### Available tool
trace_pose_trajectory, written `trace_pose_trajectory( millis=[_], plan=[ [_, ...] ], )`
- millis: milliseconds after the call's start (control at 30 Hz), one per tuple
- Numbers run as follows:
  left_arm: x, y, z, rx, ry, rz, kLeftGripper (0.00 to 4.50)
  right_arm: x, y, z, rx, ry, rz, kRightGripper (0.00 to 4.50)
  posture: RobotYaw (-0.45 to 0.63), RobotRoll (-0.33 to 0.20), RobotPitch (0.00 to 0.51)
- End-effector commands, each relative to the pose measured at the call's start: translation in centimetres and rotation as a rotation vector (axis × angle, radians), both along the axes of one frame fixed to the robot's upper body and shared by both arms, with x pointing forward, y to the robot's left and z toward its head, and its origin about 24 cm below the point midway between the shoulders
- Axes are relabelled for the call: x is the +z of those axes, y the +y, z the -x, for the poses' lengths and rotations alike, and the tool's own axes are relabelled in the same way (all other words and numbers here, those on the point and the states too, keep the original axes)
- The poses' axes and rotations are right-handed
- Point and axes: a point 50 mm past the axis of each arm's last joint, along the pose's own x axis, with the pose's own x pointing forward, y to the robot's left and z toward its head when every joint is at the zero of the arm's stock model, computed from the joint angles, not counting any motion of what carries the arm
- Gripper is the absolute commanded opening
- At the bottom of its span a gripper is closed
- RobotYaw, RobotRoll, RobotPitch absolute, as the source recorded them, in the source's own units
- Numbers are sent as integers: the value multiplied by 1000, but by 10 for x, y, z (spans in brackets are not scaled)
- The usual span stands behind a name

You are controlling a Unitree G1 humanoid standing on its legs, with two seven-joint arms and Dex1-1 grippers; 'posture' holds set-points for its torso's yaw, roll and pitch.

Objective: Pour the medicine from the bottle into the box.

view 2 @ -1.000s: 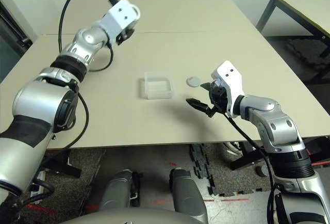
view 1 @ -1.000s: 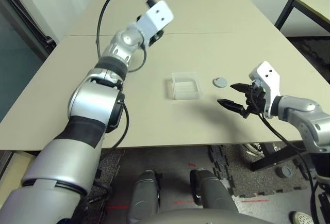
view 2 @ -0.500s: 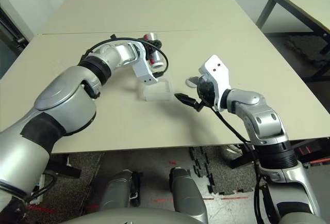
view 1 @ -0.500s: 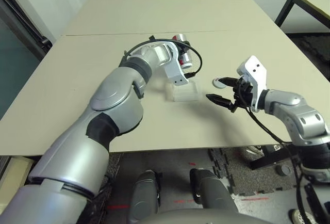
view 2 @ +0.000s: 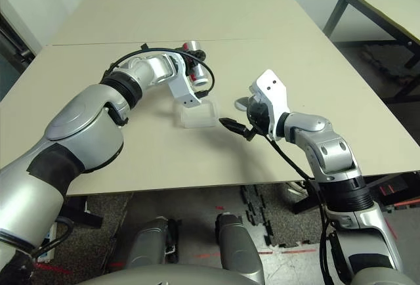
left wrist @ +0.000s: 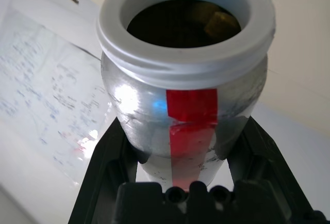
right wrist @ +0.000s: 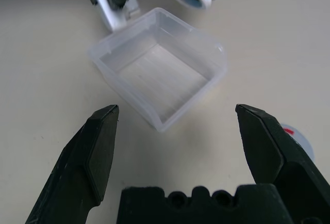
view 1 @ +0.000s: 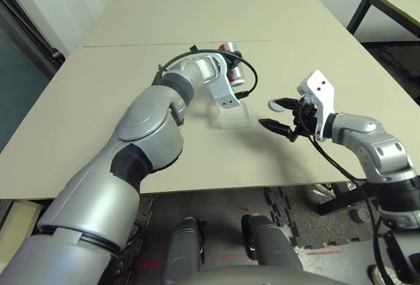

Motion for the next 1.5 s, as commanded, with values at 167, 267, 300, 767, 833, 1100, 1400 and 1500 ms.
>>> trace_pose_trajectory(
  millis=[167,267,300,767,833,1100,1400,1500],
  plan=[
    [4,2,1,172,290,538,2544,-2,2,-1,12,4,15,4500,-123,0,74],
    [19,8,-3,295,491,998,2544,-1,1,0,10,3,13,4500,-123,0,73],
    [23,13,-5,358,601,1225,2544,0,1,0,10,1,12,4500,-123,0,73],
    [-38,117,-7,835,791,2549,2544,5,-14,2,30,26,54,4500,-110,0,69],
    [-47,122,-4,878,786,2592,2544,4,-14,1,33,30,57,4500,-112,0,70],
    [-66,129,2,988,768,2538,2544,1,-15,3,38,51,67,4500,-120,0,73],
    [51,100,-18,536,304,1376,2544,-3,-18,4,20,61,83,4500,-111,0,62],
    [69,64,-16,310,74,749,2544,-3,-17,2,17,59,79,4500,-102,0,52]
  ],
)
